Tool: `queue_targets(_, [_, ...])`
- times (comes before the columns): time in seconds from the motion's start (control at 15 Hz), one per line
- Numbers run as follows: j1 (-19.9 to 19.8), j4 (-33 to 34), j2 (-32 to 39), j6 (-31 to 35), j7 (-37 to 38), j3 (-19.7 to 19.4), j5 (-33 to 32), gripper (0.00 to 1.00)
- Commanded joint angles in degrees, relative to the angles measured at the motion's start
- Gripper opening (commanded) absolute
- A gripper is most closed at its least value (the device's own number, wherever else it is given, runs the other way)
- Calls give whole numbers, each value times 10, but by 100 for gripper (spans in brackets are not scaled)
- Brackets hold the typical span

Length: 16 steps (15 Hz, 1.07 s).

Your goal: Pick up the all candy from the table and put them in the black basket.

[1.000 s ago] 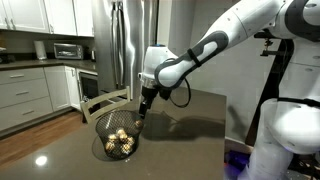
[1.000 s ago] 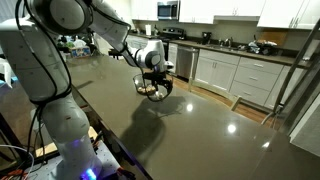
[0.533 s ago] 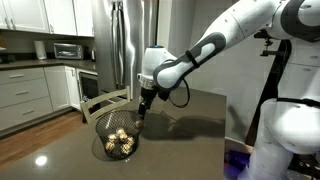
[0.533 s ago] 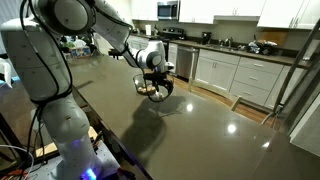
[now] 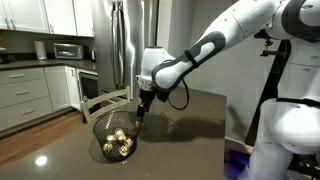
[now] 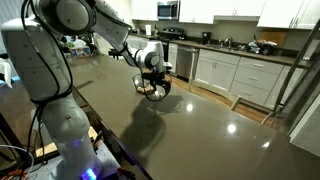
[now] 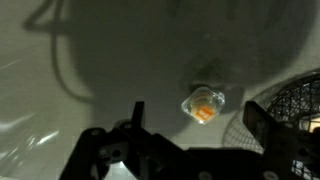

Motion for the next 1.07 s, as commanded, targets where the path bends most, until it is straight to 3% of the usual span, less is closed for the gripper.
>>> queue_targets(0.0, [2,20,12,-27,-53,3,61,100])
queue_targets(0.27, [2,26,16,-43,-87,3,104,100])
queue_targets(1.0, [1,16,27,25,-84,4,89,100])
